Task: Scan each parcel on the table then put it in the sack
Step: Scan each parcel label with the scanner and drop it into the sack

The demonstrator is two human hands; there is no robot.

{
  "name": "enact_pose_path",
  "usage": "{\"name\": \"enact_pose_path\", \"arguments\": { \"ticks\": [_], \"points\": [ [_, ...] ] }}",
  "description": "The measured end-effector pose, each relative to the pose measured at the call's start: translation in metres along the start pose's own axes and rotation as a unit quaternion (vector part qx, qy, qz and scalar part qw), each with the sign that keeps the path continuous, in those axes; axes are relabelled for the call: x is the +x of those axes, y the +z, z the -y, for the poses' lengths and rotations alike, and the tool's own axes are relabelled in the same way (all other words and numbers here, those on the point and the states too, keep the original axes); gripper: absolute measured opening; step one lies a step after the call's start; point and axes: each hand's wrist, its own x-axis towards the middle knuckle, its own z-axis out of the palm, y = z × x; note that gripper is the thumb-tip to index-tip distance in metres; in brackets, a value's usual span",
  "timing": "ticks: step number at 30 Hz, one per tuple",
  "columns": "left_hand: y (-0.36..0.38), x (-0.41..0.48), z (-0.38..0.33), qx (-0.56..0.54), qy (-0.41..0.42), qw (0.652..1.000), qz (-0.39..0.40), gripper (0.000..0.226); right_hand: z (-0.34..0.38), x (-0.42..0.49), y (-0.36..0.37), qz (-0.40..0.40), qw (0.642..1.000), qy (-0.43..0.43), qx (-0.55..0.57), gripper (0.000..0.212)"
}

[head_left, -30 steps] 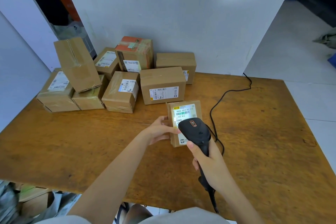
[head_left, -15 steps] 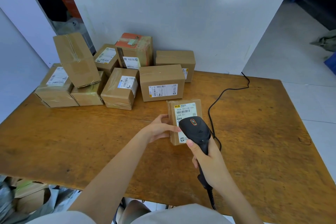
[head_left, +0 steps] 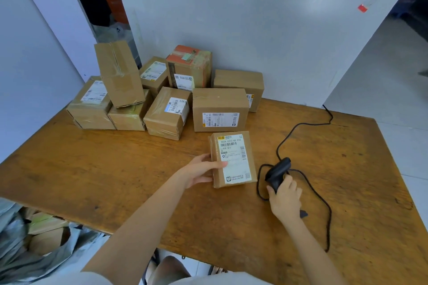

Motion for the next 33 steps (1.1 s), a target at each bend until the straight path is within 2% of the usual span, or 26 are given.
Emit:
{"name": "enact_pose_path", "arguments": {
  "ticks": [3,6,8,10,12,14,17,21,26,30,33],
  "points": [
    [-0.002,-0.009,0.0,0.0,-0.004,1.0,-0.004,0.089,-0.005,0.003,0.012,0.002,0.998,-0.005,-0.058,0.065],
    [-0.007,-0.017,0.0,-0.006,-0.01,1.0,-0.013,0.085,-0.002,0.006,0.016,0.011,0.999,0.009,-0.053,0.068],
    [-0.011,-0.023,0.002,-0.016,-0.015,1.0,-0.02,0.083,0.006,0.003,0.013,-0.011,0.999,0.016,-0.03,0.071],
    [-0.016,-0.026,0.005,-0.021,-0.015,0.999,-0.036,0.083,0.017,-0.004,0.01,-0.079,0.996,-0.033,0.017,0.063],
    [-0.022,-0.029,0.009,-0.034,-0.014,0.998,-0.053,0.082,0.034,-0.016,0.006,-0.127,0.98,-0.118,0.094,0.044],
    [-0.026,-0.032,0.012,-0.046,-0.009,0.997,-0.06,0.079,0.055,-0.028,0.003,-0.071,0.964,-0.159,0.199,0.033],
    [-0.03,-0.041,0.016,-0.049,0.002,0.996,-0.074,0.074,0.086,-0.049,0.006,0.028,0.94,-0.168,0.295,0.039],
    [-0.046,-0.064,0.02,-0.038,-0.001,0.995,-0.093,0.067,0.122,-0.08,0.014,0.033,0.924,-0.172,0.338,0.044],
    [-0.096,-0.109,0.034,-0.072,-0.016,0.996,-0.059,0.076,0.173,-0.128,0.032,0.022,0.917,-0.189,0.35,0.044],
    [-0.156,-0.15,0.058,-0.1,0.043,0.987,-0.122,0.08,0.233,-0.178,0.061,0.049,0.906,-0.22,0.358,0.043],
    [-0.213,-0.187,0.084,-0.17,0.12,0.959,-0.194,0.078,0.288,-0.218,0.089,0.096,0.89,-0.255,0.366,0.044]
  ]
}}
